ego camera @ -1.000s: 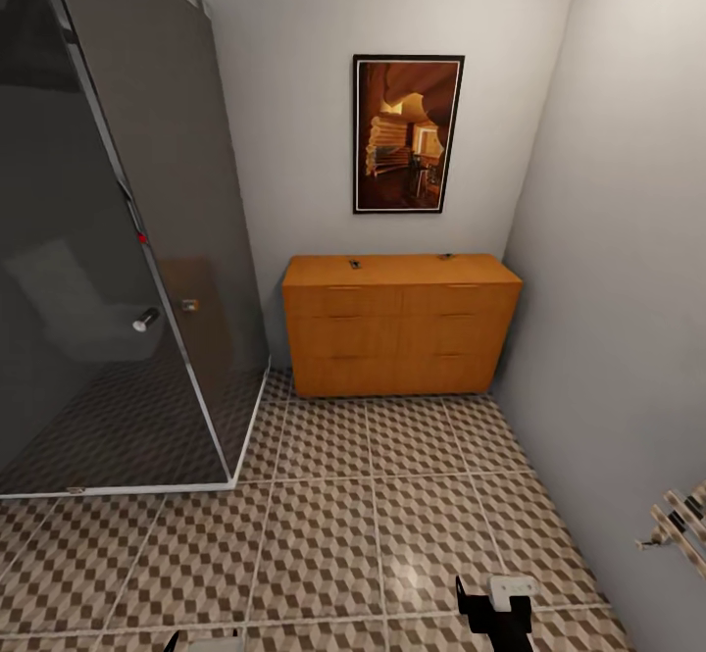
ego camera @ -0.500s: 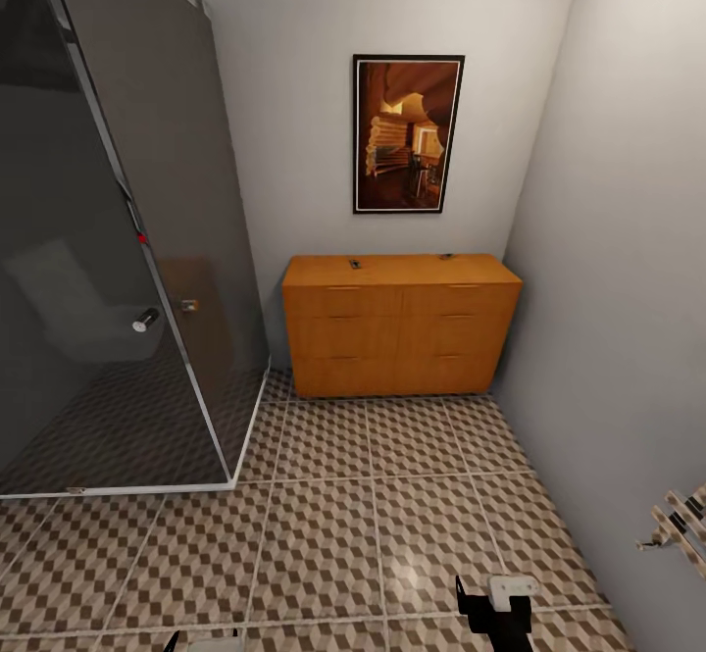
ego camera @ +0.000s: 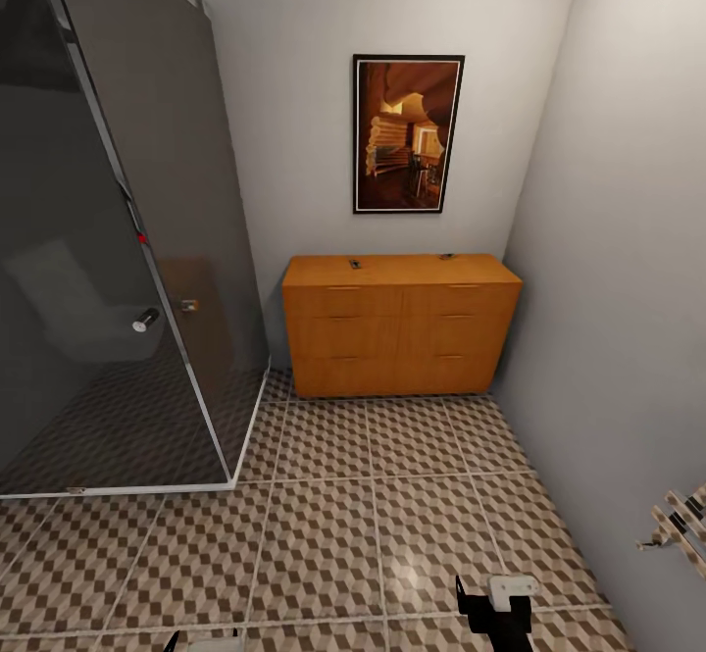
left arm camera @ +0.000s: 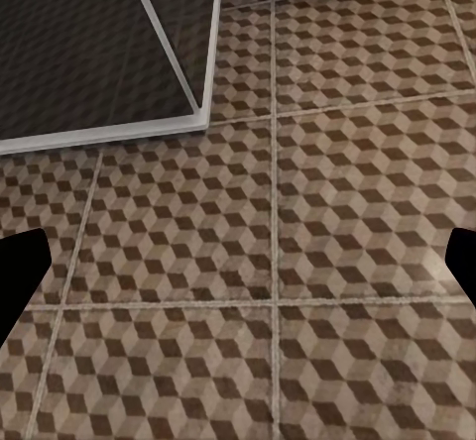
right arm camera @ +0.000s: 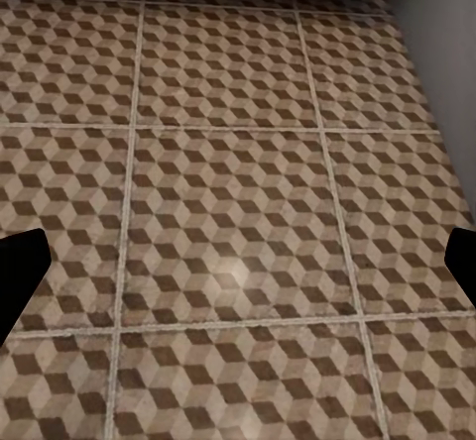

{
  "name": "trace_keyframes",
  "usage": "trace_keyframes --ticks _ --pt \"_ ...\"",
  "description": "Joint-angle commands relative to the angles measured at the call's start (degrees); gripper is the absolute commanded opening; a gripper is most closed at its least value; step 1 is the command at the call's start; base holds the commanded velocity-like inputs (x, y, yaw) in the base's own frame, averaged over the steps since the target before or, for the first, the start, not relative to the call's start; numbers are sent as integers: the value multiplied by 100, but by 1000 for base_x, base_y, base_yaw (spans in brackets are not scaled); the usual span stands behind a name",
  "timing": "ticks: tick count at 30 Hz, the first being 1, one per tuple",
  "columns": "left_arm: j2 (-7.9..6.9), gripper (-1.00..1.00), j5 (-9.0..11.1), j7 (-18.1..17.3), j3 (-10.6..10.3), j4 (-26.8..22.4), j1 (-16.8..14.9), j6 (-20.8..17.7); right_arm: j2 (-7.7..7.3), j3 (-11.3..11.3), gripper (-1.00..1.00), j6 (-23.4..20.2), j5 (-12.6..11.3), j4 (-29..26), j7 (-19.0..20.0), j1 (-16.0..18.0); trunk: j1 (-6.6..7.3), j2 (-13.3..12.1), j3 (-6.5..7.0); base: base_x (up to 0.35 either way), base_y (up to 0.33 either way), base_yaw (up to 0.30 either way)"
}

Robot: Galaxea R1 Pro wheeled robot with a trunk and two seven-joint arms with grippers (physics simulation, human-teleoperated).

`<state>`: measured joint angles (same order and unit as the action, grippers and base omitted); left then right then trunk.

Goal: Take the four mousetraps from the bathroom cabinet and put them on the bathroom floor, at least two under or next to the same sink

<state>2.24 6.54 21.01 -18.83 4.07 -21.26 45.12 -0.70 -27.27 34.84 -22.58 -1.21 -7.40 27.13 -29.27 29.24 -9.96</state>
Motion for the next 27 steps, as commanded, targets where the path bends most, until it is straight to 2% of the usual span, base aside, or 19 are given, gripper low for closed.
trace_keyframes --ticks 1,27 --pt "5 100 58 0 -51 23 -10 36 -1 -50 100 5 -19 -2 -34 3 -2 10 -10 0 0 0" --pt "5 100 58 0 -51 23 -10 34 -1 -50 100 5 -19 -2 -34 3 -2 10 -10 0 0 0"
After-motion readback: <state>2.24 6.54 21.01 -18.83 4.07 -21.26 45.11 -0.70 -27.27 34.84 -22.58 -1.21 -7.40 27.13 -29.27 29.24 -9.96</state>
